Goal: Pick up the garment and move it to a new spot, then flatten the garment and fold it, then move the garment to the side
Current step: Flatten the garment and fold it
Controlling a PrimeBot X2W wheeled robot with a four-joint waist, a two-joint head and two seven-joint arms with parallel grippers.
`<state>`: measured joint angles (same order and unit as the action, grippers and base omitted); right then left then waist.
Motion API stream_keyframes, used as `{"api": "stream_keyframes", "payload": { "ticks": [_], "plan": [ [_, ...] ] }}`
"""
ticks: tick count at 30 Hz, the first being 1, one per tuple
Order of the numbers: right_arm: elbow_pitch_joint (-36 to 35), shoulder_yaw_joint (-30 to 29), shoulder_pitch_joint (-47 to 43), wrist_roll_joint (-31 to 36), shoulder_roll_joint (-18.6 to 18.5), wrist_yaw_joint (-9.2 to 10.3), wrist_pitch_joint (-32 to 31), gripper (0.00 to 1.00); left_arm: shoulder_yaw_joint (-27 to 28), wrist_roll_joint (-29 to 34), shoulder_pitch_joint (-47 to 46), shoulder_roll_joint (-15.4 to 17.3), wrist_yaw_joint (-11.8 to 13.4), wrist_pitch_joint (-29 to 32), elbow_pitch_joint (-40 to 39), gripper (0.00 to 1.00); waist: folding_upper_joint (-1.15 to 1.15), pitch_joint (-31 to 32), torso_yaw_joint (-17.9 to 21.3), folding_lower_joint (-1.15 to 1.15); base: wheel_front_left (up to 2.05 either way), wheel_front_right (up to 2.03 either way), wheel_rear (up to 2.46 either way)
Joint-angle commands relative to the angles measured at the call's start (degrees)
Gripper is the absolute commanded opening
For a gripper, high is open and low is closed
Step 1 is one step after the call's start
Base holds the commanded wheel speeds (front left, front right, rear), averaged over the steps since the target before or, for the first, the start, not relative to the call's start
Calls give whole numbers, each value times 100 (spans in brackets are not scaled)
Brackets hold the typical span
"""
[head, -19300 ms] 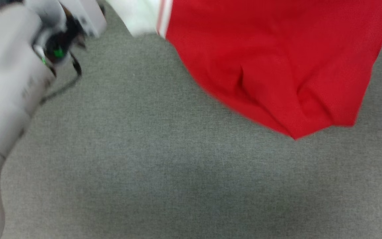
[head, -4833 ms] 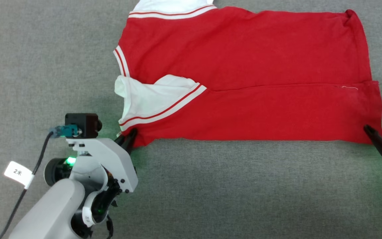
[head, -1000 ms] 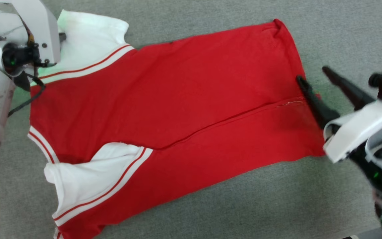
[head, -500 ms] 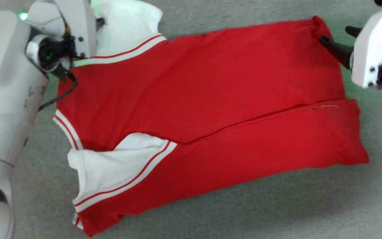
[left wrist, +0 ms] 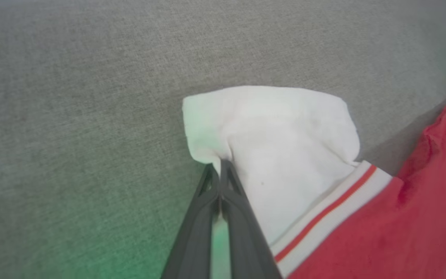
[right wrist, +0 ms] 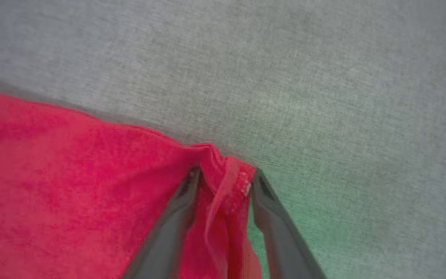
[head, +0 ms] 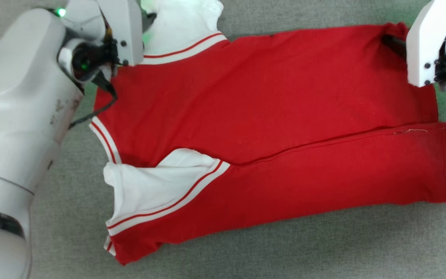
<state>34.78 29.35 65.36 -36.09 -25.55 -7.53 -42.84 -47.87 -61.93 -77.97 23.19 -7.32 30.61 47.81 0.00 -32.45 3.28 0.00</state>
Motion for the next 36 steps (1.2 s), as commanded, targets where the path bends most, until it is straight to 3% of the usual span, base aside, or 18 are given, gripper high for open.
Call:
{"api": "stream_keyframes", "payload": {
  "ticks": [1,6,13,20,25,32,36],
  "plan": [
    [193,136,-119,-118,8,8,113,0,-61,-118,134,-18,-26,-96,-47,0,0,173,-66,0,0,0,0],
    [204,209,-240,-296,-118,8,607,0,-163,-329,331,17,-26,-454,-299,0,0,535,-155,0,0,0,0],
    [-160,433,-925,-690,-617,8,1105,0,-398,-749,985,376,-27,-1225,-1292,0,0,1267,-300,0,0,0,0],
    [-958,283,-1769,-1013,-1189,8,1322,0,-577,-1022,1950,1084,-26,-1917,-2691,0,0,1634,-433,0,0,0,0],
    [-1450,47,-2272,-969,-1388,8,1353,0,-512,-1162,2713,1600,-22,-2433,-3585,0,0,1659,-470,0,0,0,0],
    [-1956,-423,-2995,-840,-1443,8,1248,0,-412,-1406,3902,2178,395,-3065,-4682,0,0,1585,-493,0,0,0,0],
    [-2128,-711,-3344,-752,-1387,8,1134,0,-467,-1365,4381,2222,581,-3413,-4862,0,0,1478,-527,0,0,0,0]
  ]
}}
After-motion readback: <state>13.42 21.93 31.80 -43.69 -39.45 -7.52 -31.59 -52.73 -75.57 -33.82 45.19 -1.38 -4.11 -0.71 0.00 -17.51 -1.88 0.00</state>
